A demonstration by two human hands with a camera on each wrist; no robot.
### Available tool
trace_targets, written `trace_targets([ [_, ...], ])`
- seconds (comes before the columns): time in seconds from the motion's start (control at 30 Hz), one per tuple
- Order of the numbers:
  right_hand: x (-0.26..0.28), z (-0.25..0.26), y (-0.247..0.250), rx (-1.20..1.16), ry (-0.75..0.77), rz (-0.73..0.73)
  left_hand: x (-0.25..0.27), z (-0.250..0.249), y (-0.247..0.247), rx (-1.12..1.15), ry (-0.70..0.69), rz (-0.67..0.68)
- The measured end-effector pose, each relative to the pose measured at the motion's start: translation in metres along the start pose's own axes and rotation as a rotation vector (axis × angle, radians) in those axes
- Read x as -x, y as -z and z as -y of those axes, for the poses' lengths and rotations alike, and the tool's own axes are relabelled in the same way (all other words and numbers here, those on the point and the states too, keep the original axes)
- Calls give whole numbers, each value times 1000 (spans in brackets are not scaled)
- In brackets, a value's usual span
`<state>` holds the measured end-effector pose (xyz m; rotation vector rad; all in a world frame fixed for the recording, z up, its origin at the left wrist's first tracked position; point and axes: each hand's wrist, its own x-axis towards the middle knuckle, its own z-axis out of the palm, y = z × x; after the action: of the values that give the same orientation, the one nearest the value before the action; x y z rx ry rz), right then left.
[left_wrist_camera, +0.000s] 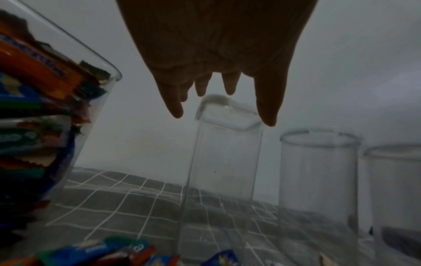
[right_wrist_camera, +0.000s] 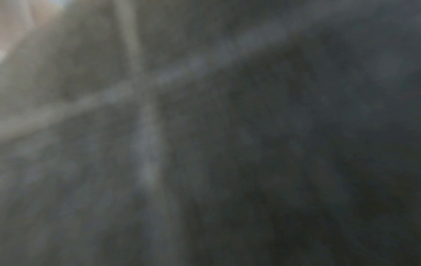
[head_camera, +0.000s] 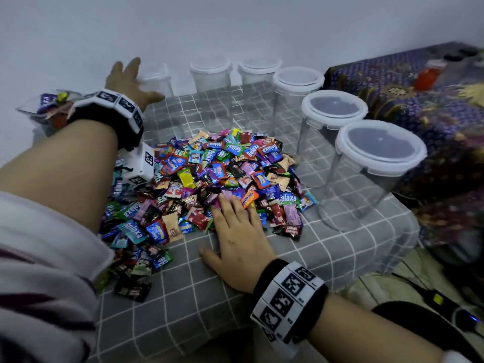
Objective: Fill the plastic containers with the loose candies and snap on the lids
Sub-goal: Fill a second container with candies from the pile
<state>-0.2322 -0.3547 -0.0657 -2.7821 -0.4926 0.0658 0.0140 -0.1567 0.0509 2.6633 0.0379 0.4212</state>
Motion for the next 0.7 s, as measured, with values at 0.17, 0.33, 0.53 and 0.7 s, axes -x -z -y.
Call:
trace_targets([
  [0.17, 0, 1, 0, -16, 0, -2, 1, 2, -9, 5, 7, -73],
  [0.33, 0, 0, 0, -17, 0, 8, 5, 8, -6, -59, -4, -111],
  [0.53, 0, 0, 0, -20, -4, 1, 22, 7, 1, 31, -1, -268],
  [0.7, 0, -1, 1, -20, -1, -3, 38, 1, 31, 256, -47, -409],
])
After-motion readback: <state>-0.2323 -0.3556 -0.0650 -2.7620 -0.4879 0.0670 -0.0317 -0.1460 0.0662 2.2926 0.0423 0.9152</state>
